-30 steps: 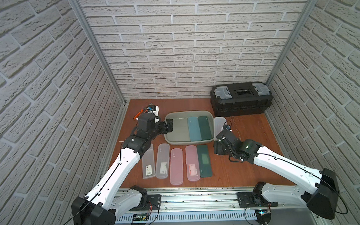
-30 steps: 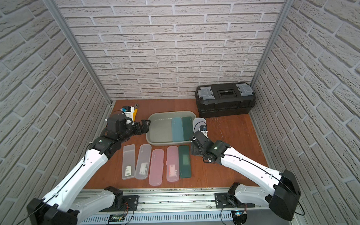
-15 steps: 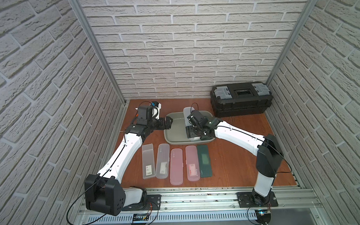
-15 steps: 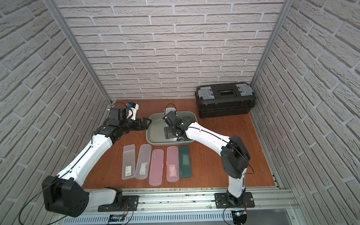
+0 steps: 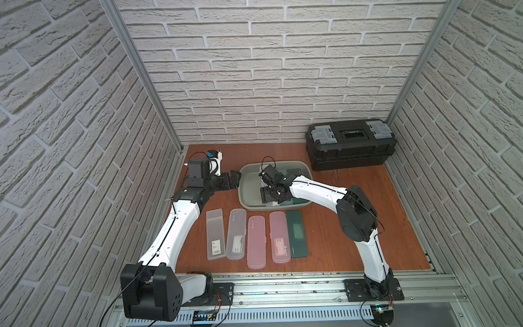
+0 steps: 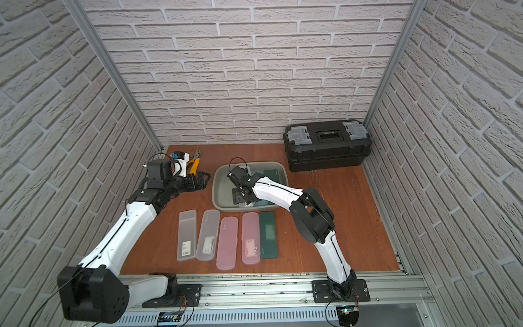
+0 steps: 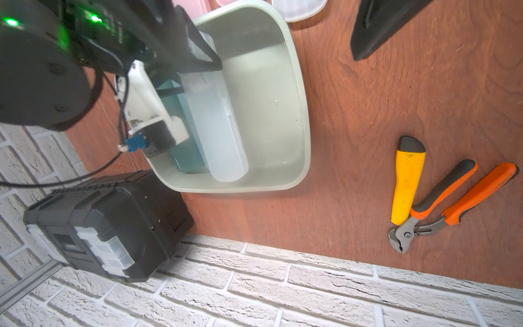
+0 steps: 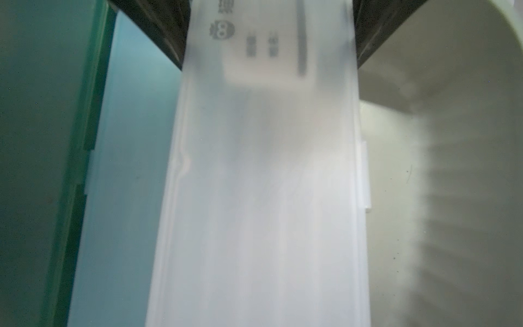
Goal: Put the pencil case into the storage box
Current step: Place the pencil case at the storage box.
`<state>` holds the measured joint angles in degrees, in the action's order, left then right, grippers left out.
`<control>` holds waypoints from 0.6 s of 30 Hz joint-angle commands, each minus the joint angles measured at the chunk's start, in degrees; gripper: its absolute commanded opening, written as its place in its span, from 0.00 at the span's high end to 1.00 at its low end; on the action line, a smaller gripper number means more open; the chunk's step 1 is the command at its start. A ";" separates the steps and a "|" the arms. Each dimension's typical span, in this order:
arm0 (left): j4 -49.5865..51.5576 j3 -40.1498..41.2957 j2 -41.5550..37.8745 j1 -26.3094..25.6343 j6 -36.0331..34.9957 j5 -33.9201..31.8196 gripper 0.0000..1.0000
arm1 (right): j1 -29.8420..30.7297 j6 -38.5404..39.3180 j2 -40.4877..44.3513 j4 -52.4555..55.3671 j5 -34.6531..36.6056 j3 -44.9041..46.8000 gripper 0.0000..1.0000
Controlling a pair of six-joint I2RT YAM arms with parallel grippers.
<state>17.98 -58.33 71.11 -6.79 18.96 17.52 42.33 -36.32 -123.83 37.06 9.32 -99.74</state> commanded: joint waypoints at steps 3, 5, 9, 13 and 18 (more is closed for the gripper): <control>-2.66 0.17 1.82 -0.35 0.71 2.61 0.01 | 0.36 -1.30 -2.48 -0.67 1.35 -5.55 0.31; -2.52 -0.19 2.15 -0.41 0.75 2.78 0.01 | 0.35 -1.47 -3.86 -0.04 0.60 -6.88 0.29; -2.43 -0.30 2.10 -0.38 0.72 1.75 0.02 | 0.63 -1.39 -5.17 -0.05 -0.82 -7.23 0.17; -2.23 -0.13 1.70 -0.38 0.40 0.94 0.02 | 0.61 -1.06 -4.87 0.79 -0.30 -6.89 0.11; -2.08 -0.23 1.57 -0.47 0.40 0.77 0.02 | 0.57 0.82 -3.06 1.14 0.21 -7.71 0.08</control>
<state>17.76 -58.33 73.30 -6.87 19.33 18.59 42.54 -36.71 -129.01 37.56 8.91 -105.82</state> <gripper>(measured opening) 0.985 0.914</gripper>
